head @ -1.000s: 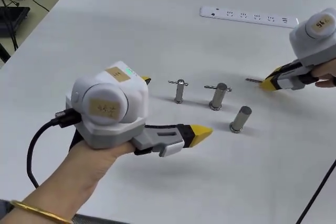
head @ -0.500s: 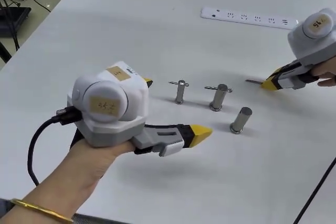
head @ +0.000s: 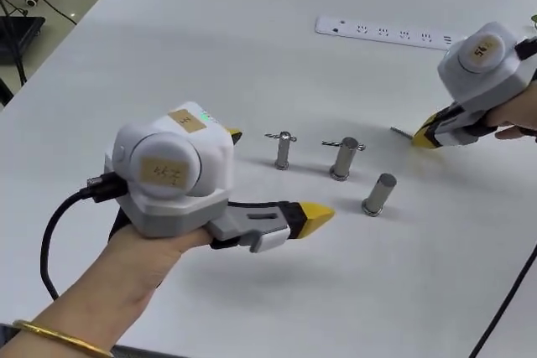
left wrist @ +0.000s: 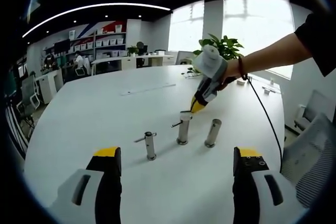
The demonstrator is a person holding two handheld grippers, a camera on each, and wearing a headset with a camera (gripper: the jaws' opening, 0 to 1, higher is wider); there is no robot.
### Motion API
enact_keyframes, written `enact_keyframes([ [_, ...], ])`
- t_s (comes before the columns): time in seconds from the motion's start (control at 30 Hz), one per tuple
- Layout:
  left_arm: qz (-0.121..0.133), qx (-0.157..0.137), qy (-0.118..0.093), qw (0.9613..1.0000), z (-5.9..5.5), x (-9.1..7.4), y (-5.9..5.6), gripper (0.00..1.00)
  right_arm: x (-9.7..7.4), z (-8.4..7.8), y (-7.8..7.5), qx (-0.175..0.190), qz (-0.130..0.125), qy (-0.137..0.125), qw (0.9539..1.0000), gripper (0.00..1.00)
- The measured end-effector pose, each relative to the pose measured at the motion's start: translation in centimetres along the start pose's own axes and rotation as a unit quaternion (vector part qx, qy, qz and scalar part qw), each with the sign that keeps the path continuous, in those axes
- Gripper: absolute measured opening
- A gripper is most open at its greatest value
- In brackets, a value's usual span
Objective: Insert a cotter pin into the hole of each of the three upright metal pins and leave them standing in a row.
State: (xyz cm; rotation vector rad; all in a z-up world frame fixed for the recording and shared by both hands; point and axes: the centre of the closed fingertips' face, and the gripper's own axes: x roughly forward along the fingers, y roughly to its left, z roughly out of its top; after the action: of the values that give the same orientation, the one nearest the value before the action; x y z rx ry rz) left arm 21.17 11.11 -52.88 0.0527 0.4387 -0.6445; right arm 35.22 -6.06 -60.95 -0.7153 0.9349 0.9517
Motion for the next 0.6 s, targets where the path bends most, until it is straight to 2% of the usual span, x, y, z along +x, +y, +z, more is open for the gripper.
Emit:
enact_keyframes([
  [0.17,-0.002,0.002,0.003,1.0,-0.2,0.0,-0.1,0.87,-0.1,0.1,0.0,-0.006,-0.009,-0.012,0.9999,0.0],
  [0.4,-0.01,0.003,0.009,0.9999,-0.5,0.1,-0.6,0.85,-1.0,0.3,0.6,-0.018,-0.012,-0.023,0.9995,0.0],
  [0.47,-0.013,0.003,0.009,0.9999,-0.5,0.1,-0.7,0.84,-1.6,0.6,0.9,-0.024,-0.015,-0.034,0.999,0.0],
  [0.5,-0.014,0.001,0.009,0.9999,-0.5,0.1,-0.8,0.84,-1.6,1.1,0.5,-0.03,-0.012,-0.053,0.9981,0.0],
  [0.6,-0.019,0.0,0.009,0.9998,-0.6,0.0,-0.9,0.82,-2.2,1.2,0.6,-0.043,-0.017,-0.058,0.9972,0.0],
])
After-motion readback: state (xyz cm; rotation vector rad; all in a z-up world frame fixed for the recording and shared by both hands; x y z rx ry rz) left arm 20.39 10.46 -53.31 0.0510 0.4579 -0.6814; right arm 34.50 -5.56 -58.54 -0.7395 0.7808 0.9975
